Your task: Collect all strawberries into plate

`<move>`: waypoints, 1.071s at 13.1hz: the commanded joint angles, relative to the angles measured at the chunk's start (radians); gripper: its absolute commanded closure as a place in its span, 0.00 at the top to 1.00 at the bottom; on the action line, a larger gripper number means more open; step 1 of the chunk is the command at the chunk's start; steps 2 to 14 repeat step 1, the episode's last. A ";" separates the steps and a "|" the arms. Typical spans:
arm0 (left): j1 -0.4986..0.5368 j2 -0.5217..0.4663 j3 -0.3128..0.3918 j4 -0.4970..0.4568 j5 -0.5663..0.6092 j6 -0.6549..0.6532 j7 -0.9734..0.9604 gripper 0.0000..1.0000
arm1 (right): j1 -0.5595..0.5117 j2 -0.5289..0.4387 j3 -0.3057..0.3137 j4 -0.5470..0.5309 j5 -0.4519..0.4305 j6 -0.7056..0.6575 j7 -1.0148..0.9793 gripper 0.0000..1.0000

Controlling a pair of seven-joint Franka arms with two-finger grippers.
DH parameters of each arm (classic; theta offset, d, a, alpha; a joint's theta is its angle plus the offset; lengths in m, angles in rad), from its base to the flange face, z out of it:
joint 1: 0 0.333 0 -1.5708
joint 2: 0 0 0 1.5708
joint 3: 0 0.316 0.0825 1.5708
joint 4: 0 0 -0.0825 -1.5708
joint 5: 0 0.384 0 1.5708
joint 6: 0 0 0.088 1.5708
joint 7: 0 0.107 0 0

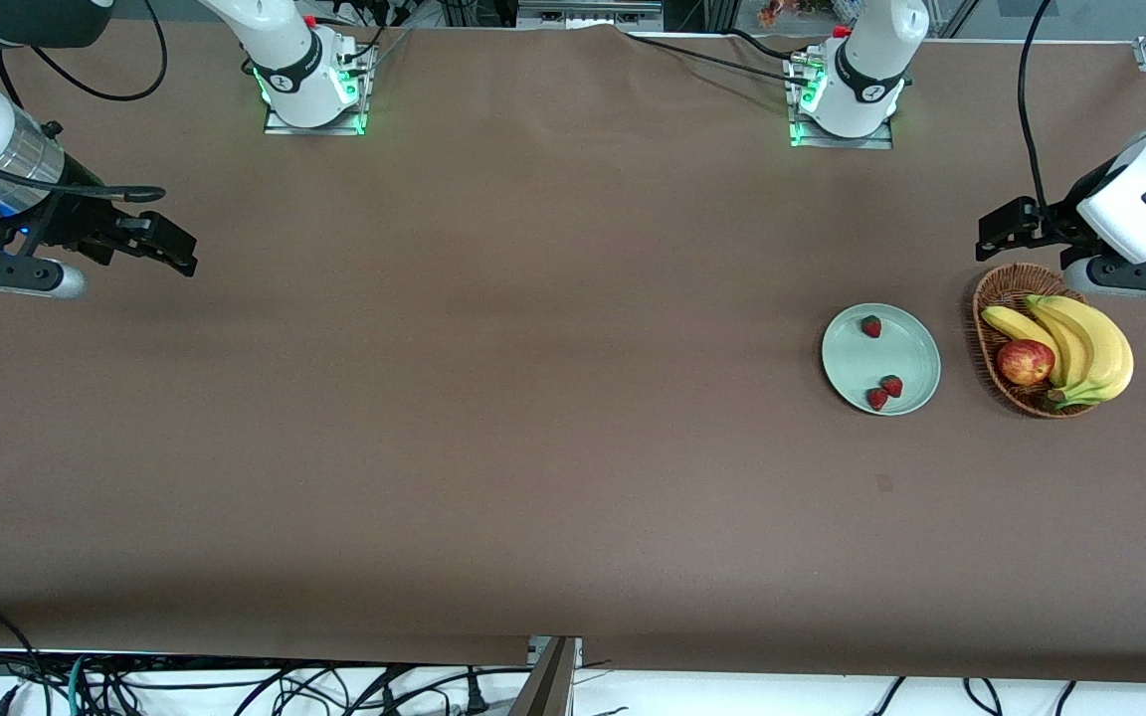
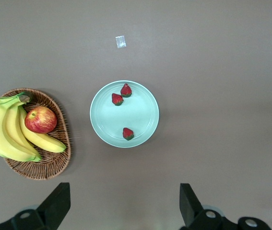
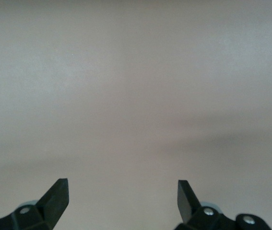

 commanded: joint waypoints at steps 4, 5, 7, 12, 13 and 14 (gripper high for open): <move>0.006 -0.015 -0.002 -0.007 -0.025 0.000 0.028 1.00 | 0.000 0.007 0.002 0.024 -0.010 -0.017 0.004 1.00; 0.006 -0.015 -0.002 -0.007 -0.025 0.000 0.028 1.00 | 0.000 0.007 0.002 0.024 -0.010 -0.017 0.004 1.00; 0.006 -0.015 -0.002 -0.007 -0.025 0.000 0.028 1.00 | 0.000 0.007 0.002 0.024 -0.010 -0.017 0.004 1.00; 0.006 -0.015 -0.002 -0.007 -0.025 0.000 0.028 1.00 | 0.000 0.007 0.002 0.024 -0.010 -0.017 0.004 1.00; 0.006 -0.015 -0.002 -0.007 -0.025 0.000 0.028 1.00 | 0.000 0.007 0.002 0.024 -0.010 -0.017 0.004 1.00; 0.006 -0.015 -0.002 -0.007 -0.025 0.000 0.028 1.00 | 0.000 0.007 0.002 0.024 -0.010 -0.017 0.004 1.00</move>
